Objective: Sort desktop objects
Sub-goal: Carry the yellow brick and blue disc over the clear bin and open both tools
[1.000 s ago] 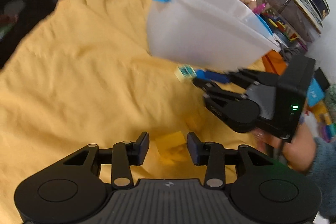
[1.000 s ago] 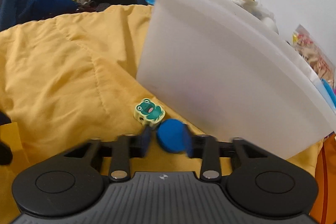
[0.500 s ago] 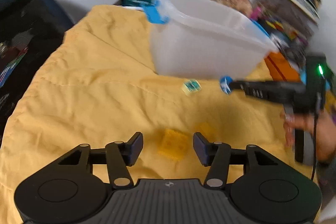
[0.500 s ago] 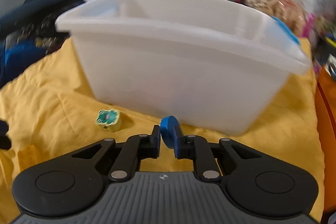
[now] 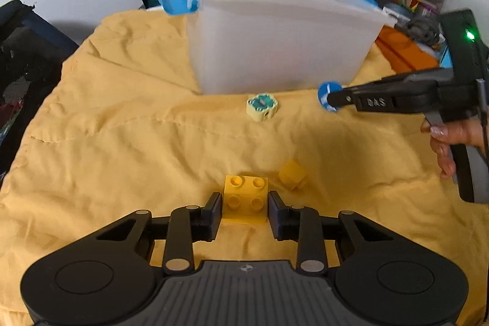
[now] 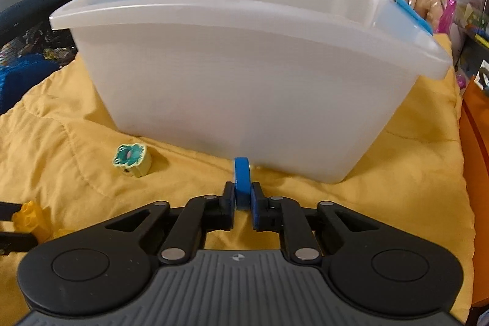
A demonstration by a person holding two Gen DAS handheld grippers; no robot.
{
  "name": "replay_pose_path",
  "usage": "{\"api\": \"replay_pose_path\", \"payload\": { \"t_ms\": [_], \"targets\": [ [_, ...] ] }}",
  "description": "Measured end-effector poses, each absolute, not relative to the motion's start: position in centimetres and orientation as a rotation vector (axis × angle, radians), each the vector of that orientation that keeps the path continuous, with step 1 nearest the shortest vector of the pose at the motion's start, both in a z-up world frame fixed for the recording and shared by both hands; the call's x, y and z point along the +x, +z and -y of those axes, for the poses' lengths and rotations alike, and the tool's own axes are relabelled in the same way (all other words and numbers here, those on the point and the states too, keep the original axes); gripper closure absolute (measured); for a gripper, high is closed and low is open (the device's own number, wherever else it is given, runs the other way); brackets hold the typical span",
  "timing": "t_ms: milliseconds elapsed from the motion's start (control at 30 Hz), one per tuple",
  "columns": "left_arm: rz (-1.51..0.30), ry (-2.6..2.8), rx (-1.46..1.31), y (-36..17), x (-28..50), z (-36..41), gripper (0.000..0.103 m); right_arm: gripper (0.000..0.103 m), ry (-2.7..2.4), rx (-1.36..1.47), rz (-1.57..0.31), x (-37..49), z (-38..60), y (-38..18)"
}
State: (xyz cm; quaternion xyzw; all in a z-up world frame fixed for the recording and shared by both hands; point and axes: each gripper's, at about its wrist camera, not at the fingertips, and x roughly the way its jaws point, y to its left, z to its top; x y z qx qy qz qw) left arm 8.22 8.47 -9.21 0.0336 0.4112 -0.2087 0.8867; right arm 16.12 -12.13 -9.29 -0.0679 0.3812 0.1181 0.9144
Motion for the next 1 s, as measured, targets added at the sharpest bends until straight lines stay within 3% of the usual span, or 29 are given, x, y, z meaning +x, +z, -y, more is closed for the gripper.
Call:
{"api": "replay_pose_path", "payload": {
  "t_ms": [200, 500, 800, 867, 967, 1000],
  "targets": [
    [-0.73, -0.451, 0.031, -3.4, 8.9, -8.5, 0.068, 0.092, 0.287, -0.067, -0.746, 13.4, 13.2, -6.3],
    [-0.521, -0.478, -0.02, 5.9, 17.9, -5.7, 0.067, 0.092, 0.331, -0.057, -0.463, 14.3, 14.0, 4.6],
    [-0.707, -0.454, 0.07, 1.1, 24.2, -1.4, 0.066, 0.092, 0.267, -0.138, -0.536, 21.0, 13.6, 3.6],
    [-0.704, -0.452, 0.075, 0.7, 23.5, -1.5, 0.06, 0.092, 0.253, -0.147, -0.578, 21.7, 13.6, 2.4],
    [-0.674, -0.467, 0.062, 1.3, 22.0, -2.2, 0.056, 0.086, 0.243, -0.126, -0.599, 21.4, 14.1, 2.0],
    [-0.664, -0.47, 0.053, 1.6, 21.5, -2.6, 0.056, 0.079, 0.247, -0.123, -0.594, 21.1, 14.3, 2.0]
  ]
}}
